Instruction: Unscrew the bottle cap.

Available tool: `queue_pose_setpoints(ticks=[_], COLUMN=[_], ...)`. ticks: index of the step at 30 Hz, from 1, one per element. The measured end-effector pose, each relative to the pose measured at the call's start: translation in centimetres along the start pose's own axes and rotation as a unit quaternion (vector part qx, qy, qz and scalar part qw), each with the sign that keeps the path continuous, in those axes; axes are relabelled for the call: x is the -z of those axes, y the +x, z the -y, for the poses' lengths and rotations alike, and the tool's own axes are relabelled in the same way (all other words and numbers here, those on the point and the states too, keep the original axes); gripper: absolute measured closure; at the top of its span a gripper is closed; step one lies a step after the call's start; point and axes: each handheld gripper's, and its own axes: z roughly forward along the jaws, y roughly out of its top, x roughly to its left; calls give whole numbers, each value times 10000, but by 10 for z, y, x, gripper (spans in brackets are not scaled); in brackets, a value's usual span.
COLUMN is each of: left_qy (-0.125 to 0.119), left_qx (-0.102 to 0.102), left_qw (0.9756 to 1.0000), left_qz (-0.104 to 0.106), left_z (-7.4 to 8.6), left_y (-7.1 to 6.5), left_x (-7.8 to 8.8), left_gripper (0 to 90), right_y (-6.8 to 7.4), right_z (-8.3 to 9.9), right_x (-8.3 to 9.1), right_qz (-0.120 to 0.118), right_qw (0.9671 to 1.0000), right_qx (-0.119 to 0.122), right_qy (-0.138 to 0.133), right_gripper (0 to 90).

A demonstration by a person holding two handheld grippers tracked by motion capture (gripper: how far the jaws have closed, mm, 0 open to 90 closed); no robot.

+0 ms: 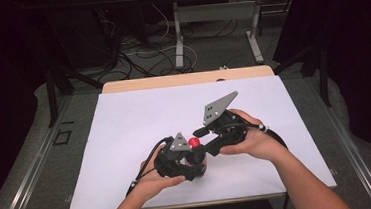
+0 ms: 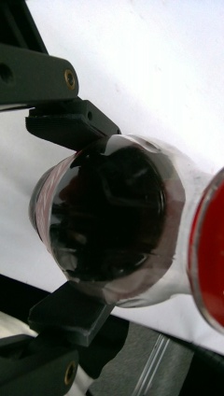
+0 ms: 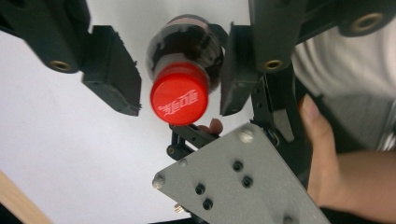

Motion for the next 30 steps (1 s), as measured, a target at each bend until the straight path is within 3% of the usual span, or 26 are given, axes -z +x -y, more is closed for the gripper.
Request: queue_pose_setpoints(ticks=[3,6,8,10,13,16,17,19,20,22,23,25,27,28,30], left_qy=[-110,-146,-196,-203,-130,-79,-64,-50,-152,-75,-80,-128,-150,-150,-140], left_qx=[116,90,180,177,20,-166,-132,-195,-144,-136,-19,7,119,119,133], left_qw=[9997,9997,9995,9995,9999,9998,9999,9997,9998,9999,10000,9999,9997,9997,9996], left_qz=[-169,-147,-172,-167,-93,16,75,118,33,70,18,-98,-160,-160,-185], left_z=[1,1,1,1,2,2,1,1,1,1,1,2,2,2,2], left_y=[1,2,0,0,0,-2,-3,-1,-1,0,1,1,1,1,2], left_x=[-1,-1,-2,-2,-2,-1,0,0,-2,-1,-1,-1,0,0,1], left_gripper=[309,309,308,309,309,310,310,310,310,310,310,310,310,310,310], right_y=[13,25,30,32,26,13,8,-2,-5,-7,-6,-1,7,7,18], right_z=[-1,-1,-2,-3,-3,-2,-1,0,1,1,1,1,0,0,0], right_x=[-3,-8,-9,-10,-8,-4,-3,-1,-1,-2,-3,-3,-4,-4,-6], right_qz=[452,919,1305,1330,1031,357,105,-244,-361,-357,-292,8,285,285,705], right_qw=[9982,9929,9888,9886,9932,9993,9993,9986,9974,9972,9986,9997,9995,9995,9959], right_qx=[-357,-713,-699,-693,-531,100,351,463,612,637,435,183,39,39,-437], right_qy=[-154,-263,-200,-160,-110,-5,4,-39,-98,-131,-94,-131,-125,-125,-358], right_gripper=[460,508,580,606,608,609,609,609,608,607,569,466,466,466,482])
